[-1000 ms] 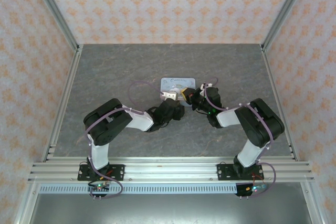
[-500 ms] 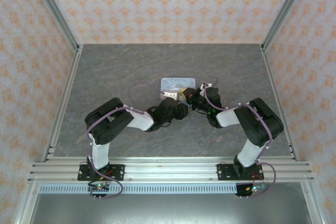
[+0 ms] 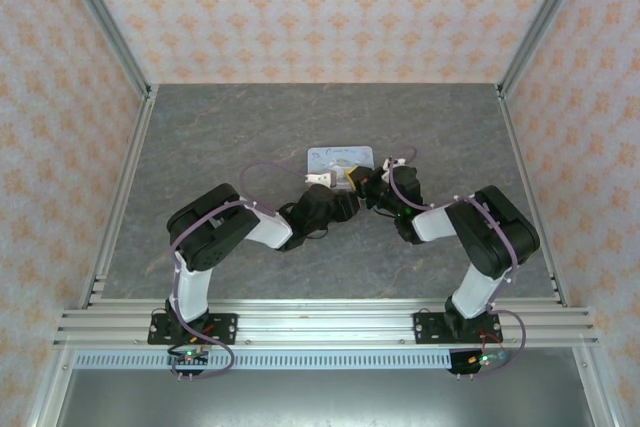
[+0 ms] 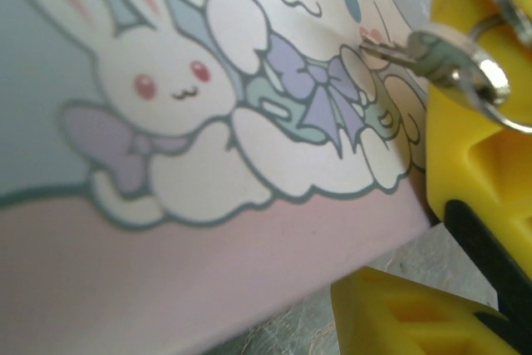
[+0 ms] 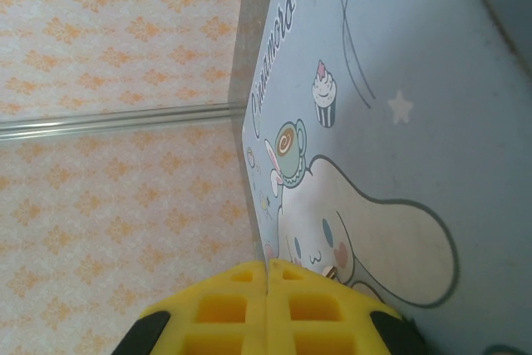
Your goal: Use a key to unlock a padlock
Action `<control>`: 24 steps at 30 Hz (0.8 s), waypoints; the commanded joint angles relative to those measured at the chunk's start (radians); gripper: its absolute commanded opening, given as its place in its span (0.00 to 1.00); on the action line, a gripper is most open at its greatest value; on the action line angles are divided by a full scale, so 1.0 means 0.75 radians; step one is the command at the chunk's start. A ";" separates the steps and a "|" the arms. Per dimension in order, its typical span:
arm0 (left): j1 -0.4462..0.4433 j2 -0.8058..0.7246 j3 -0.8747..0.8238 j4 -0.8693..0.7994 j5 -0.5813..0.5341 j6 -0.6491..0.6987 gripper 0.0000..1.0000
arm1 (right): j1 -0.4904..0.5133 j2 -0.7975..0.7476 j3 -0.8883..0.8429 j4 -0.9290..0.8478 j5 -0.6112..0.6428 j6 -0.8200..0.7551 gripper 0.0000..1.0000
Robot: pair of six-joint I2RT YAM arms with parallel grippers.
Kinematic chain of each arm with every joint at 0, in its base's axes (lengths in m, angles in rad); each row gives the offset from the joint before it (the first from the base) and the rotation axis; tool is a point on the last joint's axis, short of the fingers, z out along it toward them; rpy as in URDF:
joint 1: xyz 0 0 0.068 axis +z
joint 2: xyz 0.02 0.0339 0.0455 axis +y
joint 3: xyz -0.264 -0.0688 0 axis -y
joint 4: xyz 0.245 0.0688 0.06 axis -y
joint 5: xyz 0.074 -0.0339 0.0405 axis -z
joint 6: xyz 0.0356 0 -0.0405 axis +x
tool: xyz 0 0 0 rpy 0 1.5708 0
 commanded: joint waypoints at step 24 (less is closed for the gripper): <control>-0.086 0.144 -0.080 0.199 -0.177 -0.353 0.37 | 0.005 0.045 -0.018 0.009 -0.014 0.016 0.00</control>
